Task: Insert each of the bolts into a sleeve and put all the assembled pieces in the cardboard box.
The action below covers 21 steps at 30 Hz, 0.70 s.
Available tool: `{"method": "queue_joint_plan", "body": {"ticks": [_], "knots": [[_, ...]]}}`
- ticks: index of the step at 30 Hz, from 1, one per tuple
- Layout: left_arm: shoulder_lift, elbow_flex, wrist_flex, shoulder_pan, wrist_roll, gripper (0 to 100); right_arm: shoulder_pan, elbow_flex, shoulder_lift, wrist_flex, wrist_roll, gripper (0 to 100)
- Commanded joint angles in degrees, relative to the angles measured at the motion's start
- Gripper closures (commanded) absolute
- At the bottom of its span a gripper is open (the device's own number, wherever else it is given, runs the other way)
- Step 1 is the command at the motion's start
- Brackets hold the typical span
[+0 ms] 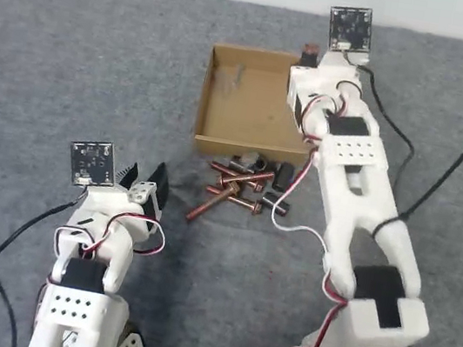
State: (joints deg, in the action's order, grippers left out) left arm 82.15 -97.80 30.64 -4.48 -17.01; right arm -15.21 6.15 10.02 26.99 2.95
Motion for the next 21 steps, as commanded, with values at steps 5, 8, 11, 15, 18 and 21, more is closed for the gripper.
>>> {"method": "queue_joint_plan", "body": {"ticks": [5,8,11,15,18,21], "knots": [[1.1,0.8,0.2,0.3,-0.4,85,1.1,-17.6,8.7,12.8,0.4,99.1],[1.1,0.8,0.2,0.3,-0.4,85,1.1,-23.6,13.1,17.9,0.3,99.1],[1.1,0.8,0.2,0.3,-0.4,85,1.1,-29.3,17.3,22.9,-0.8,99.0],[1.1,0.8,0.2,0.4,-0.4,85,1.1,-35.8,23.2,27.1,-5.5,98.9],[1.1,0.8,0.2,0.8,-0.4,85,1.1,-40.8,26.8,29.7,-7.3,98.8],[1.1,0.8,0.2,1.7,-0.4,85,1.1,-45.7,29.2,33.2,-7.3,98.8]]}}
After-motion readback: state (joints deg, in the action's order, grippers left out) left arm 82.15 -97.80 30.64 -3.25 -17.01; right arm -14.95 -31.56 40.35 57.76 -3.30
